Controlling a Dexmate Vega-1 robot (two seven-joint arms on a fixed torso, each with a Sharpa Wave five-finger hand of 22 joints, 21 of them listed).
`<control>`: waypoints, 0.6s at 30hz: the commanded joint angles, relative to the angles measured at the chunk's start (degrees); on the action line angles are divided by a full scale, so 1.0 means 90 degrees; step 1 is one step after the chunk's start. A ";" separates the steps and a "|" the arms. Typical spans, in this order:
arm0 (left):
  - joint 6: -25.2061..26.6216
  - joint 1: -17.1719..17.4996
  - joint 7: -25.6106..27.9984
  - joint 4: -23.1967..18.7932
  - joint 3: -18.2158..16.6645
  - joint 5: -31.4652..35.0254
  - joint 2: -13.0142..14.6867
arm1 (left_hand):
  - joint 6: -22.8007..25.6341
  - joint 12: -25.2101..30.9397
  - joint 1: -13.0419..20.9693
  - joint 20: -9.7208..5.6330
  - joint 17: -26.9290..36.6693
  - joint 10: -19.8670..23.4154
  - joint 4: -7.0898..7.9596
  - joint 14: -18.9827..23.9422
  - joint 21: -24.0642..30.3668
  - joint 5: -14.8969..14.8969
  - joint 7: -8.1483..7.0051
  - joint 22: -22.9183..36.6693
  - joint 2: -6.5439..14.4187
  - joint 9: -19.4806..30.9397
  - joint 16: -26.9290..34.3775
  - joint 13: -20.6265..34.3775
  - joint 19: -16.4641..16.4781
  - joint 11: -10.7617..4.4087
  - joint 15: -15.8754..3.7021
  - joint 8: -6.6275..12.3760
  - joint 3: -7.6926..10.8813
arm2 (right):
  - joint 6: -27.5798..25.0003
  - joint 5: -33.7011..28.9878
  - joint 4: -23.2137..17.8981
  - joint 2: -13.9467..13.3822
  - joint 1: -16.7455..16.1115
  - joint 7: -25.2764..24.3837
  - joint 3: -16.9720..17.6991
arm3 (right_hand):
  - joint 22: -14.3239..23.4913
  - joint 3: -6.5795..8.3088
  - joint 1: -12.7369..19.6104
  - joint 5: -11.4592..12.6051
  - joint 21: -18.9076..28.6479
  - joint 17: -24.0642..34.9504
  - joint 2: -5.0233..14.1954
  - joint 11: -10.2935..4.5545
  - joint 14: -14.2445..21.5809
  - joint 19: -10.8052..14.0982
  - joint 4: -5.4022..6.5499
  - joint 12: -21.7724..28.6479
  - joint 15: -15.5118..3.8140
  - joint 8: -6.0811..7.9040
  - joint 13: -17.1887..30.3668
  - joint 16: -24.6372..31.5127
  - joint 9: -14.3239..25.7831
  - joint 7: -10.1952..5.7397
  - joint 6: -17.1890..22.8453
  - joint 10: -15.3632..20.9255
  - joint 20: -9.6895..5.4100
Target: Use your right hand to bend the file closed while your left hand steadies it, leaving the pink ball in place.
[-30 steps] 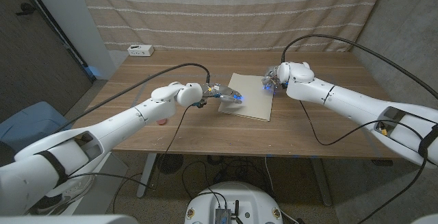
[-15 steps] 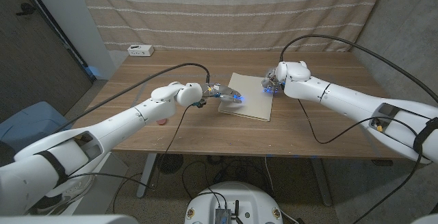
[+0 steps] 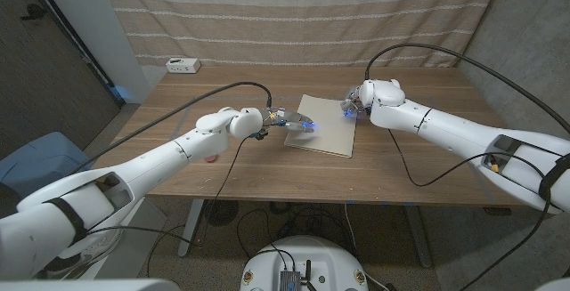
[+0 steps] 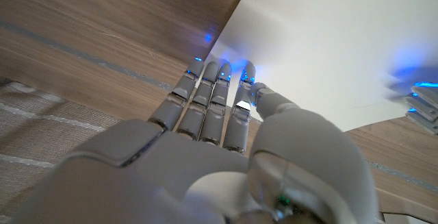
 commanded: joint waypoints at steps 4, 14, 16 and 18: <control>-0.0191 0.0462 0.1357 -0.0223 -0.0370 0.0011 0.0125 | -0.0075 0.0028 0.0073 -0.0098 0.0011 -0.0029 0.0014 0.0008 -0.0007 0.0042 0.0004 0.0024 0.0112 0.0014 0.0022 0.0024 0.0099 -0.0020 -0.0082 0.0009 0.0075 | 0.0241 0.0150 -0.0751 -0.0373 -0.0771 -0.1376 0.0868 | 0.0011 -0.0010 -0.0109 -0.0008 0.0010 0.0004 -0.0015 0.0055 -0.0008 0.0001 0.0091 -0.0044 -0.0194 -0.0076 0.0024 -0.0070 0.0015 -0.0014 -0.0178 -0.0147 0.0023; -0.0472 0.0795 0.2240 -0.0168 -0.0699 -0.0302 0.0077 | 0.0016 0.0101 0.0241 -0.0034 0.0001 0.0120 -0.0093 0.0303 -0.0039 0.0008 -0.0045 0.0027 0.0196 0.0012 0.0078 0.0021 0.0279 -0.0008 -0.0112 0.0066 0.0172 | 0.0360 0.0525 -0.1188 -0.0532 -0.1338 -0.2141 0.1534 | -0.0003 -0.0084 -0.0215 -0.0026 -0.0009 -0.0025 -0.0103 0.0099 -0.0138 -0.0064 0.0115 -0.0136 -0.0135 -0.0180 0.0029 -0.0186 0.0016 0.0001 -0.0562 -0.0392 0.0090; -0.0480 0.0819 0.2268 -0.0156 -0.0745 -0.0388 0.0064 | 0.0053 0.0108 0.0282 -0.0122 0.0001 0.0152 -0.0121 0.0367 -0.0011 -0.0005 -0.0029 0.0029 0.0211 0.0013 0.0077 0.0020 0.0441 0.0015 -0.0124 0.0076 0.0196 | 0.0452 0.0685 -0.1262 -0.0556 -0.1483 -0.2317 0.1712 | -0.0004 -0.0101 -0.0225 -0.0029 -0.0013 -0.0022 -0.0115 0.0106 -0.0145 -0.0074 0.0112 -0.0141 -0.0131 -0.0183 0.0029 -0.0188 0.0016 -0.0010 -0.0588 -0.0409 0.0097; -0.0512 0.0864 0.2386 -0.0127 -0.0803 -0.0468 0.0044 | 0.0072 0.0110 0.0302 -0.0169 0.0002 0.0164 -0.0131 0.0388 -0.0005 -0.0010 -0.0015 0.0029 0.0227 0.0013 0.0073 0.0020 0.0503 0.0015 -0.0117 0.0080 0.0211 | 0.0566 0.0879 -0.1335 -0.0570 -0.1651 -0.2522 0.1915 | -0.0005 -0.0118 -0.0241 -0.0032 -0.0013 -0.0022 -0.0129 0.0113 -0.0157 -0.0075 0.0115 -0.0141 -0.0130 -0.0187 0.0030 -0.0196 0.0016 -0.0022 -0.0617 -0.0415 0.0102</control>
